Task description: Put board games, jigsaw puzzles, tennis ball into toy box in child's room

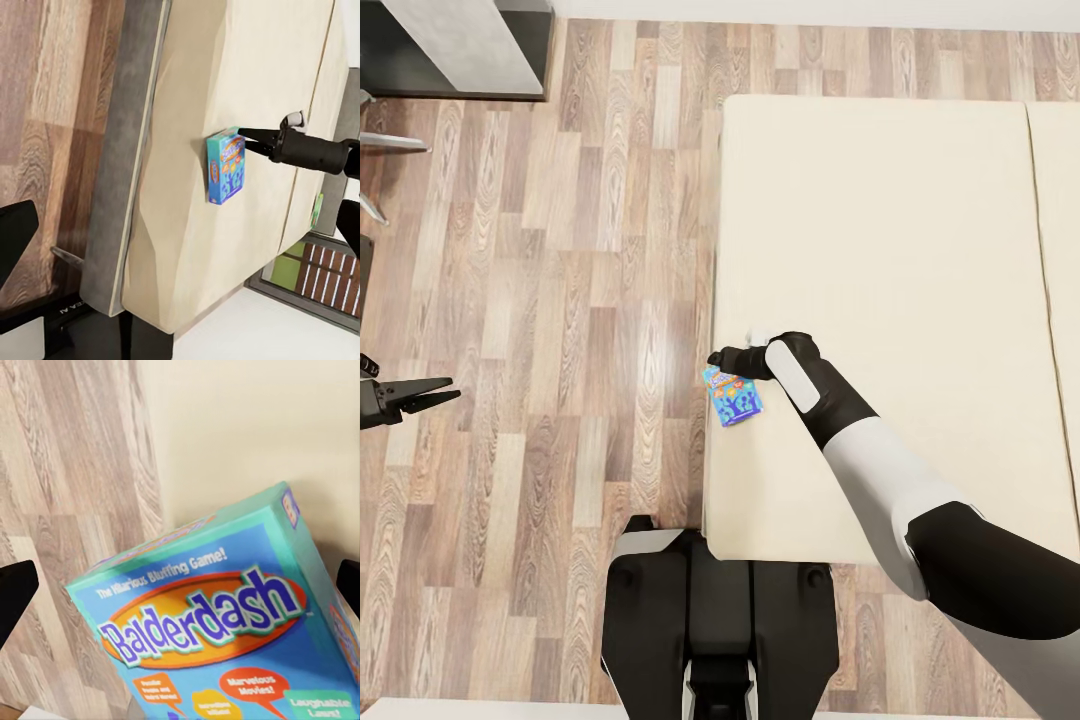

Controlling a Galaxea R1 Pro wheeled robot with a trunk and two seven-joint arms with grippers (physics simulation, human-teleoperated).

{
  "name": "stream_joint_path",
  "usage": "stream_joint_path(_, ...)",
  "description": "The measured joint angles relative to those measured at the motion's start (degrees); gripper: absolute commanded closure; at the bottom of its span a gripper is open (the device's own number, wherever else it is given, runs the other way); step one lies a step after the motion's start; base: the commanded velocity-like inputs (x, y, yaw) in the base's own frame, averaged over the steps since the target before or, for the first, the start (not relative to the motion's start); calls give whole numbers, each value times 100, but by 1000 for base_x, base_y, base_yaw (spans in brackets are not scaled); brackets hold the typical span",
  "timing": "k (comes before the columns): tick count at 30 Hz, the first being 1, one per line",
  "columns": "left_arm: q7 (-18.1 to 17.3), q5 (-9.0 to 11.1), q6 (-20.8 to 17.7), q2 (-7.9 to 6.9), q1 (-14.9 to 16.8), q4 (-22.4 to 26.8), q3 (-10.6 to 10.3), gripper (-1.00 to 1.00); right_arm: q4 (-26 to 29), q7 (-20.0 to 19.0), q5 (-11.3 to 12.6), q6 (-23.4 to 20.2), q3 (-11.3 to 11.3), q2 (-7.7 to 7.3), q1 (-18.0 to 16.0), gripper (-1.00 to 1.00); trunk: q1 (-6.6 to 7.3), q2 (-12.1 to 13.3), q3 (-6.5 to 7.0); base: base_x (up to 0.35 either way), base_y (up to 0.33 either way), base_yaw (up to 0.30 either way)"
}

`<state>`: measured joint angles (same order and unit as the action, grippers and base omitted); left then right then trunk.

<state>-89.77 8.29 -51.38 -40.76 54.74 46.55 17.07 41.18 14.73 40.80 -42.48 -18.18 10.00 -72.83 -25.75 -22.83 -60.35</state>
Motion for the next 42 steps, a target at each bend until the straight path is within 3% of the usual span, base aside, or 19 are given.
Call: stream_joint_path(42, 0, -9, 22, 0, 0, 2, -9, -100, 0, -8, -22, -1, 0, 0, 6, -100, 0, 0, 0, 0, 10, 0)
